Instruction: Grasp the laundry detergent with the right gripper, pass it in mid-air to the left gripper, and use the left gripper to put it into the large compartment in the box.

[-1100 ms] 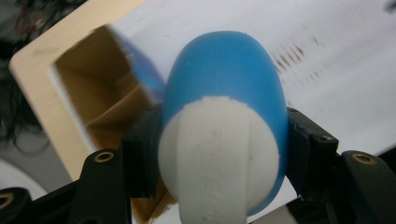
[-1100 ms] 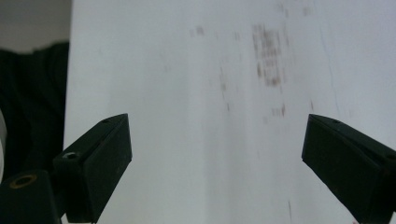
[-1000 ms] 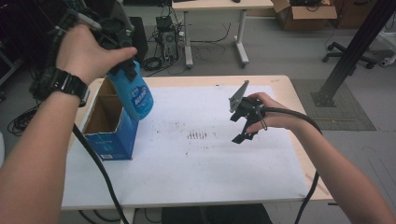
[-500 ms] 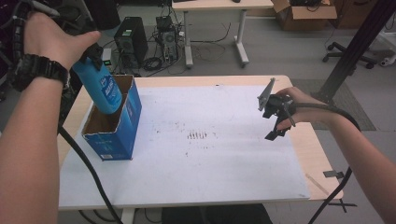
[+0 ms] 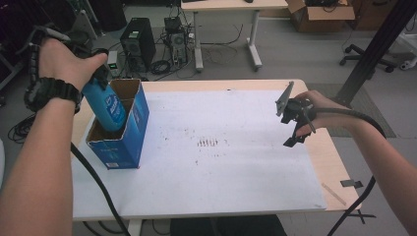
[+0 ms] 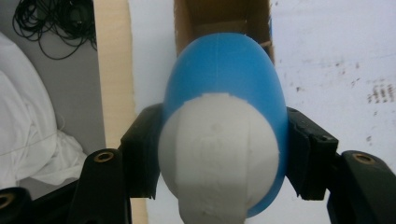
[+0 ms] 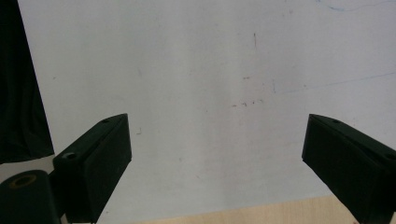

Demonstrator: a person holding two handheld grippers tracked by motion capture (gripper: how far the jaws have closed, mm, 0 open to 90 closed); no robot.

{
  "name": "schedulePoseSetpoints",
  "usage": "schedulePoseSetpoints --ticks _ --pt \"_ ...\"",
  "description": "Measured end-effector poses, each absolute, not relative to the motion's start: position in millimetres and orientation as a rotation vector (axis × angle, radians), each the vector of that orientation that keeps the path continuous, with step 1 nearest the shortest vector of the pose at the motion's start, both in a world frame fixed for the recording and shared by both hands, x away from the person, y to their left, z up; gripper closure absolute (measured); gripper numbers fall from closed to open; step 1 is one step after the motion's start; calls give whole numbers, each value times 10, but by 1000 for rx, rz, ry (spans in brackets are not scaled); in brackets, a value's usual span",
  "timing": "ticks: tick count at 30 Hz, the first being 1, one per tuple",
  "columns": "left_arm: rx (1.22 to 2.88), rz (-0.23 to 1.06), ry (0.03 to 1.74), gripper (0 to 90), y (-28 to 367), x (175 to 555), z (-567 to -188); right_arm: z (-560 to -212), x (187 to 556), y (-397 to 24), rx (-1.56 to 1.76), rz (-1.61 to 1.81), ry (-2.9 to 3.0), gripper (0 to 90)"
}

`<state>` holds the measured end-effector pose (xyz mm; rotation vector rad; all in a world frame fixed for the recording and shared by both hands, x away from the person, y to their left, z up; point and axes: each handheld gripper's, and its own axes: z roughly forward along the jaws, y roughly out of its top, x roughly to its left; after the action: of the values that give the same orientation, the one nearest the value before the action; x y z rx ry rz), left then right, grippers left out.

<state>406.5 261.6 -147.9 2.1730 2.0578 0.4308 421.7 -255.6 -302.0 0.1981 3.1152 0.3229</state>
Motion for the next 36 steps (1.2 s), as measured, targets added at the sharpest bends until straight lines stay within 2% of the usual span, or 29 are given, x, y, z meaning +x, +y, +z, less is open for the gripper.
schedulePoseSetpoints --ticks 16,36 --pt "2234 337 2076 386 2659 4174 -2098 -3020 4194 -2526 192 313 3118 87" --pt "2269 286 2087 386 2649 4210 -2510 -3062 4193 -2535 204 306 3132 87"
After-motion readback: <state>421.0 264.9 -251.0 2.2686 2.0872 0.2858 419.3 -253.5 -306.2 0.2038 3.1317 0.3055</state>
